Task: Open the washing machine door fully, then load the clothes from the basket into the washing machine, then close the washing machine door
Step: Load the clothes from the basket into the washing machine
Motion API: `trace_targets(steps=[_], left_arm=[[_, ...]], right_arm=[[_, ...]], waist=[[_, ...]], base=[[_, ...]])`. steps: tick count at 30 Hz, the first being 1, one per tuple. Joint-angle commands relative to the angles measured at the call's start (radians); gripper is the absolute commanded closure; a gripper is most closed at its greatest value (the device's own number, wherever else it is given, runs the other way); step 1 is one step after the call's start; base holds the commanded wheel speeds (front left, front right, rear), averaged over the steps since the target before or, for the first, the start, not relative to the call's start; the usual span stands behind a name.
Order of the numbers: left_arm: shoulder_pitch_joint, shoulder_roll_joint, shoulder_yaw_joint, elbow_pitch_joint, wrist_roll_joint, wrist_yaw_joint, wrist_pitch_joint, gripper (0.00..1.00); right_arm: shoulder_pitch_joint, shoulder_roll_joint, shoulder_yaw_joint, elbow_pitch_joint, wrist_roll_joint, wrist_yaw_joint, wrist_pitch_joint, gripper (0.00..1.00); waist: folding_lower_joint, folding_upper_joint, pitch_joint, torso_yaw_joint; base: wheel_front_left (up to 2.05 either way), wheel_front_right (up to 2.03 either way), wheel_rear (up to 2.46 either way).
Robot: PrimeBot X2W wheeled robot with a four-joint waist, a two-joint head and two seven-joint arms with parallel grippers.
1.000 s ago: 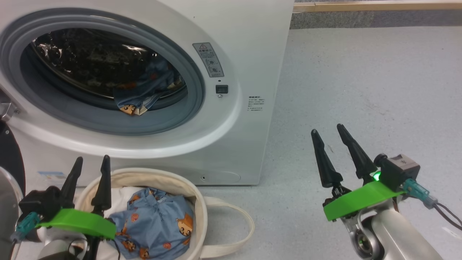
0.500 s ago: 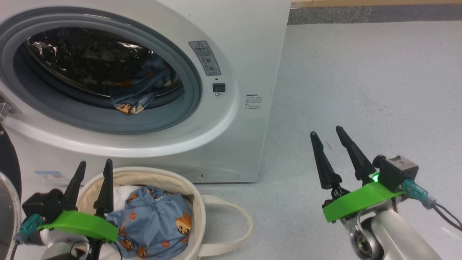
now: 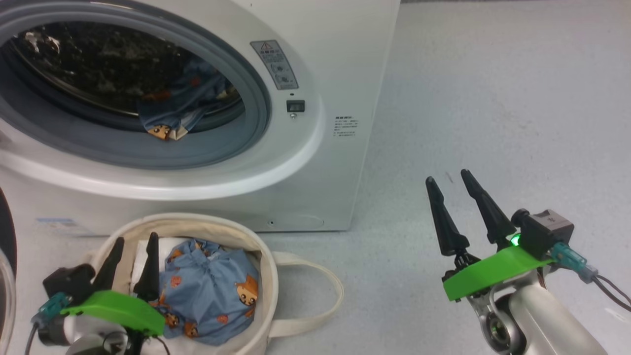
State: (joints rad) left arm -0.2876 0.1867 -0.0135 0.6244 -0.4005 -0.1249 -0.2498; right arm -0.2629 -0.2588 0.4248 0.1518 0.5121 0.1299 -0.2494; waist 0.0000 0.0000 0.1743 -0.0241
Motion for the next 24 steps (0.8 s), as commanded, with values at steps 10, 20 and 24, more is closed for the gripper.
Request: trace_targets(steps=[10, 20, 24], left_arm=[[-0.156, -0.019, -0.031, 0.188, -0.018, -0.006, -0.012, 0.00], [-0.274, -0.051, -0.063, 0.378, 0.002, -0.006, -0.012, 0.00], [-0.324, -0.065, -0.093, 0.455, -0.001, -0.006, -0.012, 0.00]], right_arm=[[-0.074, -0.027, 0.010, -0.024, 0.005, 0.001, -0.012, 0.00], [-0.144, -0.084, 0.003, -0.002, 0.006, 0.001, -0.012, 0.00], [-0.171, -0.109, -0.006, -0.008, 0.003, 0.001, -0.012, 0.00]], waist=[[0.0000, 0.0000, 0.092, -0.010], [0.0000, 0.0000, 0.195, -0.001], [0.0000, 0.0000, 0.243, 0.007]], base=[[0.00, 0.00, 0.00], [0.00, 0.00, 0.00], [0.00, 0.00, 0.00]])
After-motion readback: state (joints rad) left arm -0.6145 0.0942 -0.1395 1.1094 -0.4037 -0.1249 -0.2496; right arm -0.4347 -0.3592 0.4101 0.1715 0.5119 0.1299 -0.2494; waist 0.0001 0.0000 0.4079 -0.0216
